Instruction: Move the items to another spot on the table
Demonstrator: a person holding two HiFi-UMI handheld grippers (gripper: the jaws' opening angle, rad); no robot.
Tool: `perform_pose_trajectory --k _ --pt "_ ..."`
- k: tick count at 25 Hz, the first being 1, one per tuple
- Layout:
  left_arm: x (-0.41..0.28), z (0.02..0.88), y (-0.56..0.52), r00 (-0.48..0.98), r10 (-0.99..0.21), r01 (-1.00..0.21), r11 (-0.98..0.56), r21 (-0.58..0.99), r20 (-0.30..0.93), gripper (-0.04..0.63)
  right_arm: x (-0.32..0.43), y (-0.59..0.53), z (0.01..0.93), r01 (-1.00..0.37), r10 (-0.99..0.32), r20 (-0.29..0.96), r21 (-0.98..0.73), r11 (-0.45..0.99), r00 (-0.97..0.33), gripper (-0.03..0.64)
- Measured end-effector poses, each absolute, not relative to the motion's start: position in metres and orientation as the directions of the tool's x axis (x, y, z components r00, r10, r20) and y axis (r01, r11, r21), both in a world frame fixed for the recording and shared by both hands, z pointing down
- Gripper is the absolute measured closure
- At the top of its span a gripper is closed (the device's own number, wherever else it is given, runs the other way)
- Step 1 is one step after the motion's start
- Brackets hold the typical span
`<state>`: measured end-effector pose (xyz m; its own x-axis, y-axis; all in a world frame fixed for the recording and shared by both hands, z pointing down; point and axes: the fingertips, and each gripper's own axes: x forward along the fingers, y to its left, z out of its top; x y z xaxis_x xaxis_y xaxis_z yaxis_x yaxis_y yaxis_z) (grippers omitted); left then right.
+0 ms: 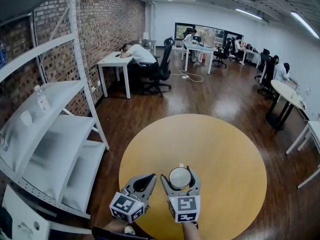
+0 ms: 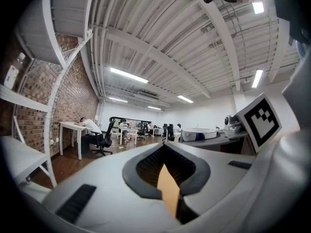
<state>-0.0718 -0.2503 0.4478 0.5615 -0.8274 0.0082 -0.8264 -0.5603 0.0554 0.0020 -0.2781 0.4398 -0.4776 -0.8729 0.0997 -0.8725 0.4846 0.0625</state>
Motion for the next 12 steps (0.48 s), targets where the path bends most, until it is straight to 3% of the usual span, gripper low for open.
perform_pose_trajectory --k 12 --pt "-0.185 0.46 -0.291 0.477 -0.879 -0.877 -0.475 0.073 0.017 0.577 -0.121 -0.317 0.463 -0.827 -0.828 0.095 0.055 0.559 -0.553 0.213"
